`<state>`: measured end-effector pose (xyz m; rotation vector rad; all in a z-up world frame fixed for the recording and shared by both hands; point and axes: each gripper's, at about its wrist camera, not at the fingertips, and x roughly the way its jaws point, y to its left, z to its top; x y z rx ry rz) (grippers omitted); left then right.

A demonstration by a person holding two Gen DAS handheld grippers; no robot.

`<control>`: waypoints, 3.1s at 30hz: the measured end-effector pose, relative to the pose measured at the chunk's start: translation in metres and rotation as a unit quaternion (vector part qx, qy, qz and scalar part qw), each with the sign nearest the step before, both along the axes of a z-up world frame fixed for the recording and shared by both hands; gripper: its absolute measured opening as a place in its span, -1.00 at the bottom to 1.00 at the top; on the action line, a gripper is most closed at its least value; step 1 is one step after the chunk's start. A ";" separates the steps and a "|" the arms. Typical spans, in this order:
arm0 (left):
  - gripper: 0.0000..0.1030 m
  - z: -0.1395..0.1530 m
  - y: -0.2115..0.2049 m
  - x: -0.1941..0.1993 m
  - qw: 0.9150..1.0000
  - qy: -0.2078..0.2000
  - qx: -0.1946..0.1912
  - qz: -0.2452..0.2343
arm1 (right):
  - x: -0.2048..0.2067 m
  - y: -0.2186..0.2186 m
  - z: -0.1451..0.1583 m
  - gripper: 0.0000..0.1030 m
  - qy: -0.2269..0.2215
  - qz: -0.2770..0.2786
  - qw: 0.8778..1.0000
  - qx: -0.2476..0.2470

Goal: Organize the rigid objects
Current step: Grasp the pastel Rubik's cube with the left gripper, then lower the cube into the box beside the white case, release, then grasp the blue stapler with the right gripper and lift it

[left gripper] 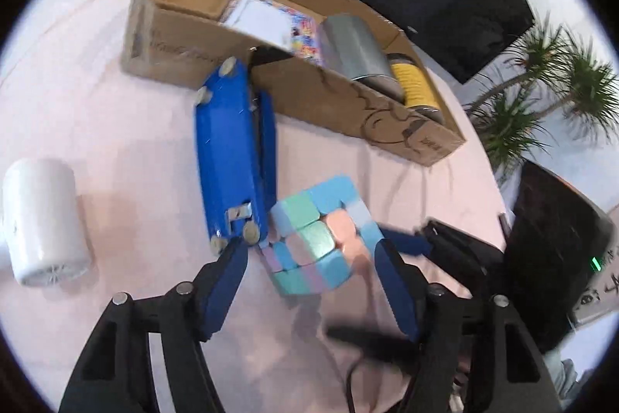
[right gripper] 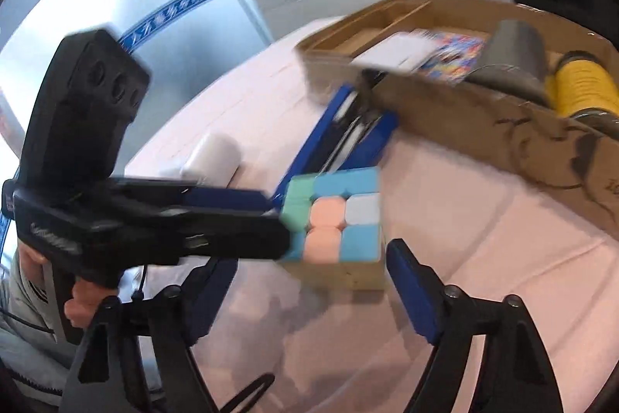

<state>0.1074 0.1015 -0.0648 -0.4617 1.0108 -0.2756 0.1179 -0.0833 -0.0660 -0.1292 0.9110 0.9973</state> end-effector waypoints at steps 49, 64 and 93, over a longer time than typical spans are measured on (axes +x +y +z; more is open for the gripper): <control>-0.12 0.026 0.020 0.190 0.997 0.011 -0.014 -0.082 | 0.165 0.059 0.051 0.17 -0.058 -0.095 0.988 -0.108; 0.62 0.002 0.051 0.110 0.998 0.046 0.023 -0.026 | 0.046 0.028 0.026 0.95 0.002 -0.109 0.994 0.014; -0.38 -0.020 -0.074 0.073 0.984 0.056 -0.115 -0.121 | 0.018 -0.061 -0.008 -0.42 -0.110 -0.234 0.952 -0.165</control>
